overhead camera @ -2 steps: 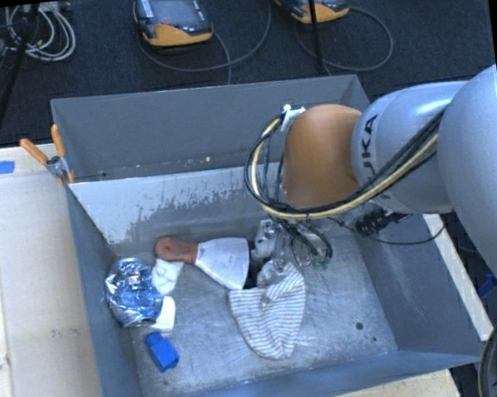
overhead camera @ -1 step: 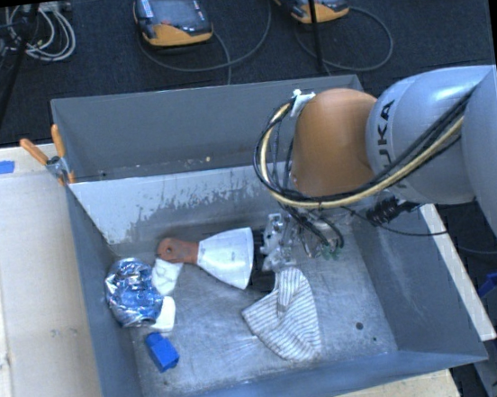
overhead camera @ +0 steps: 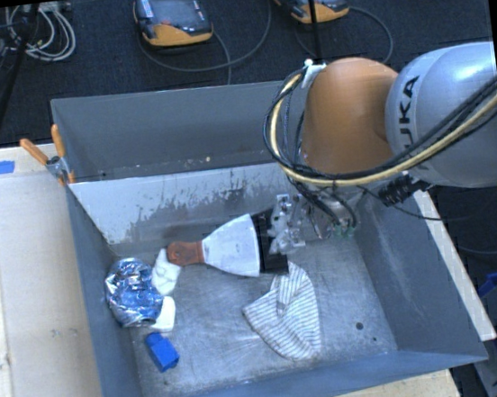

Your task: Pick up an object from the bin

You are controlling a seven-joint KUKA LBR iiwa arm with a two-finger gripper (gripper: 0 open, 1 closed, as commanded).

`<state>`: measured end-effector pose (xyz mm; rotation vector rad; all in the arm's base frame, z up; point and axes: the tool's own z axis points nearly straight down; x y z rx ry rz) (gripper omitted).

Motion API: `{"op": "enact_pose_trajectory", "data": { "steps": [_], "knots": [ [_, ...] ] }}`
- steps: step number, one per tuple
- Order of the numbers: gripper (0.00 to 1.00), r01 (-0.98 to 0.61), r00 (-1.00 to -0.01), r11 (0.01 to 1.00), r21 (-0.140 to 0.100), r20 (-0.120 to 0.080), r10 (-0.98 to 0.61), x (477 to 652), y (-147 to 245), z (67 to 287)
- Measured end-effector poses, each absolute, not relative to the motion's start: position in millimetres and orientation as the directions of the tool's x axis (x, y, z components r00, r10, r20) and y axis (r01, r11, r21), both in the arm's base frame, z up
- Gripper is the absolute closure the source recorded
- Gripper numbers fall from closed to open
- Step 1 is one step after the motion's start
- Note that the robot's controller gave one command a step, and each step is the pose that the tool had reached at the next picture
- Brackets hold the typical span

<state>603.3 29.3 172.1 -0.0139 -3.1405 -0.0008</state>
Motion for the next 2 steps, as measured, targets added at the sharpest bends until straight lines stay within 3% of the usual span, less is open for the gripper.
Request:
{"op": "enact_pose_trajectory", "data": {
  "steps": [1, 2],
  "knots": [
    [1.0, -0.008, -1.0, 1.0, 0.0, -0.001, -0.008, 596.3, 27.7, 198.9],
    [1.0, 0.007, -1.0, 1.0, 0.001, 0.001, 0.007, 605.9, 28.8, 224.1]
  ]
}}
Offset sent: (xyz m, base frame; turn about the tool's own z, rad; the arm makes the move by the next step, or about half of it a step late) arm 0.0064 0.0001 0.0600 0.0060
